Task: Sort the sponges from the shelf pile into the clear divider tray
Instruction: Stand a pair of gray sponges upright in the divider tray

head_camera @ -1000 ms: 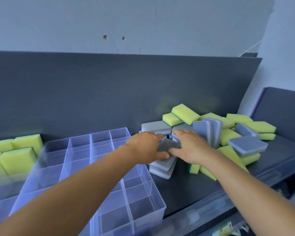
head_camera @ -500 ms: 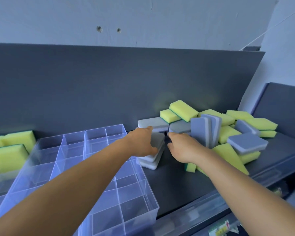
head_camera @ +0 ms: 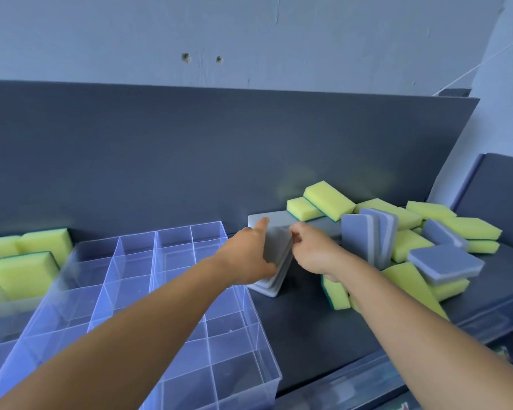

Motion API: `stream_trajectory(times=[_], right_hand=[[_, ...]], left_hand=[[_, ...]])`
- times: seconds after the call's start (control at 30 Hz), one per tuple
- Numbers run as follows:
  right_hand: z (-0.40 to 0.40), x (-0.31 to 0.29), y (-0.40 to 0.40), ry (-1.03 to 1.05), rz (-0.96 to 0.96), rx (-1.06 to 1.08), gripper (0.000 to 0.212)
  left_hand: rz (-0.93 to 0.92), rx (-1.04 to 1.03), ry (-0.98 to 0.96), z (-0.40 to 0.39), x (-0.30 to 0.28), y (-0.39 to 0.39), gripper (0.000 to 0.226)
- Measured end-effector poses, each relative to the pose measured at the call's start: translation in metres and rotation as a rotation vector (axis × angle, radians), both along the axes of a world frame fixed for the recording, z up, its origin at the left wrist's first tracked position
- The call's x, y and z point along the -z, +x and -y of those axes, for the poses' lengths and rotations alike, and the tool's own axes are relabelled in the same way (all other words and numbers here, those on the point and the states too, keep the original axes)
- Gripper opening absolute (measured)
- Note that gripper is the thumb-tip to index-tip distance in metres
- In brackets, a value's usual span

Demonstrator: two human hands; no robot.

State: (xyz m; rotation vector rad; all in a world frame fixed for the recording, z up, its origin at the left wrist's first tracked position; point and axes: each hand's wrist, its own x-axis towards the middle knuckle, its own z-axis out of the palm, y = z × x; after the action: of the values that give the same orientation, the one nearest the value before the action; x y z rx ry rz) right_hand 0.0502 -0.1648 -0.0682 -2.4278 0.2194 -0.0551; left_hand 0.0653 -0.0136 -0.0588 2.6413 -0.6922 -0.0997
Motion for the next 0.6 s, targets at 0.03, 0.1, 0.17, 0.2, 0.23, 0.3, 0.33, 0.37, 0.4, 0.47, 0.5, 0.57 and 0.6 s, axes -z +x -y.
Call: stream_trajectory(times=[0.03,0.1,0.17,0.2,0.23,0.3,0.33,0.37,0.4,0.47,0.5,0.57,0.6], right_hand=[[0.002,-0.001,-0.001,0.084,0.061,0.002,0.025],[0.003,-0.008,-0.004,0.196,0.174,-0.036,0.021],[0.006,-0.016,-0.007,0.204,0.274,-0.069,0.02],[0.007,-0.021,-0.009,0.214,0.312,-0.079,0.021],[0.009,-0.026,-0.011,0.247,0.332,-0.091,0.021],[0.011,-0.033,-0.016,0.349,0.329,-0.136,0.027],[0.012,-0.037,-0.018,0.386,0.323,-0.158,0.031],[0.013,-0.041,-0.019,0.407,0.324,-0.179,0.034],[0.013,-0.046,-0.021,0.417,0.332,-0.203,0.033],[0.009,-0.055,-0.025,0.418,0.349,-0.232,0.029],[0.006,-0.058,-0.026,0.411,0.357,-0.243,0.027],[-0.004,-0.064,-0.03,0.418,0.375,-0.264,0.024],[-0.011,-0.067,-0.032,0.436,0.384,-0.282,0.024]], left_hand=[[0.015,0.013,-0.021,0.0,0.0,0.0,0.092],[0.044,0.042,-0.074,0.001,-0.001,-0.001,0.099],[0.064,0.064,-0.15,0.003,-0.004,-0.001,0.099],[0.073,0.072,-0.2,0.003,-0.007,-0.002,0.097],[0.084,0.078,-0.253,0.004,-0.01,-0.003,0.094],[0.11,0.076,-0.347,0.003,-0.017,-0.006,0.086],[0.124,0.066,-0.374,0.002,-0.022,-0.008,0.083],[0.139,0.055,-0.387,0.001,-0.026,-0.011,0.082],[0.155,0.046,-0.386,-0.001,-0.03,-0.013,0.082],[0.189,0.032,-0.368,-0.008,-0.038,-0.02,0.084],[0.201,0.024,-0.361,-0.014,-0.041,-0.023,0.084],[0.212,0.002,-0.362,-0.026,-0.047,-0.03,0.084],[0.221,-0.012,-0.364,-0.033,-0.051,-0.034,0.082]])
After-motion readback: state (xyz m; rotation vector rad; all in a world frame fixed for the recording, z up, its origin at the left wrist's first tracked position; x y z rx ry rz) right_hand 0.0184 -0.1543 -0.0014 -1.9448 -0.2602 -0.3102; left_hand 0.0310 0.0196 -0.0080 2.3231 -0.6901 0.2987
